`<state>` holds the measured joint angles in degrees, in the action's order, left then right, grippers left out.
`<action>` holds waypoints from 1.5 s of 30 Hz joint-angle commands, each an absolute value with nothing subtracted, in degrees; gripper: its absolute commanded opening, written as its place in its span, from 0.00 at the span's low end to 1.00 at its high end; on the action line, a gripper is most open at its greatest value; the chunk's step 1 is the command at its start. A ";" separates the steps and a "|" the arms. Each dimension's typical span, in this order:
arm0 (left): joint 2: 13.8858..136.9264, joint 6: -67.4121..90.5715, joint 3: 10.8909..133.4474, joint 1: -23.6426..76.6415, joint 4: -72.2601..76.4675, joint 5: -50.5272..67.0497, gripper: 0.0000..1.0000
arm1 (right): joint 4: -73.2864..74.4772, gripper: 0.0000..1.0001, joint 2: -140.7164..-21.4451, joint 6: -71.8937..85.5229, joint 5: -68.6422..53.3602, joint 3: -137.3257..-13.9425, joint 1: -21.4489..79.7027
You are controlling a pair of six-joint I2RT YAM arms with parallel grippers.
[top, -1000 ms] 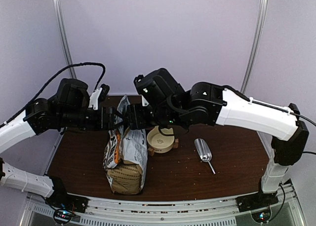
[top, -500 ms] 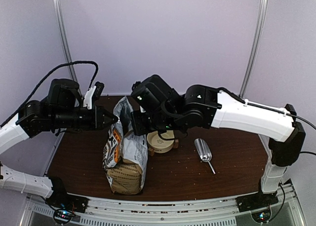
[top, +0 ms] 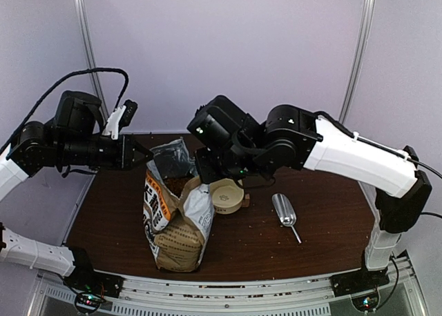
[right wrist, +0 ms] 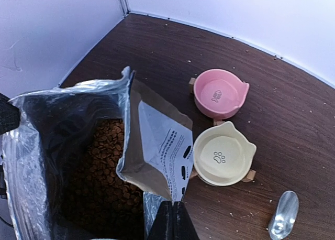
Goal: Serve the pet food
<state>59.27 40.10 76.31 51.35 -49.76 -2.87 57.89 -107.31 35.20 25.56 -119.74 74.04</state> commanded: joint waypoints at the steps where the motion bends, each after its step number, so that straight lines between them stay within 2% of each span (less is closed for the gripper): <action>1: 60.45 34.04 83.23 51.24 -52.71 -4.10 0.00 | 66.96 0.00 -104.01 34.64 40.19 -123.87 74.00; 11: 59.42 37.40 75.79 51.24 -48.28 -4.72 0.00 | 59.83 0.00 -102.69 35.86 34.29 -115.27 74.00; 12: 58.67 37.60 75.31 51.24 -47.48 -5.04 0.05 | 59.51 0.00 -102.52 35.73 33.95 -115.10 73.99; 14: 56.86 37.63 74.41 51.24 -45.65 -4.90 0.25 | 57.92 0.00 -101.67 34.65 33.12 -114.86 73.99; 15: 56.26 37.44 74.16 51.24 -45.21 -4.78 0.34 | 56.84 0.05 -100.52 33.84 32.50 -114.40 74.05; 17: 55.07 36.91 73.96 51.24 -45.10 -5.10 0.57 | 53.89 0.20 -97.85 32.25 31.02 -112.18 73.99; 19: 53.76 36.38 73.61 51.24 -45.09 -5.67 0.73 | 50.28 0.37 -93.98 31.27 29.54 -107.56 73.95; 21: 52.08 35.75 72.34 51.24 -44.96 -6.64 0.82 | 47.05 0.53 -89.14 30.78 28.50 -101.52 73.95; 24: 48.87 34.08 68.85 49.68 -43.95 -7.69 0.92 | 43.66 0.69 -82.01 31.33 27.47 -90.77 73.27; 30: 42.49 30.57 59.09 35.47 -40.69 1.89 0.97 | 39.09 0.85 -69.48 37.43 22.30 -66.46 66.93; 35: 42.98 23.73 50.74 19.81 -38.65 14.29 0.98 | 30.49 0.91 -61.33 40.35 14.16 -44.62 58.15; 41: 42.48 17.77 43.41 11.70 -33.69 14.50 0.98 | 25.17 0.90 -60.57 39.98 10.81 -33.51 53.08; 45: 43.26 17.47 42.37 11.06 -32.58 10.59 0.98 | 21.70 0.79 -66.39 39.24 10.11 -31.68 52.21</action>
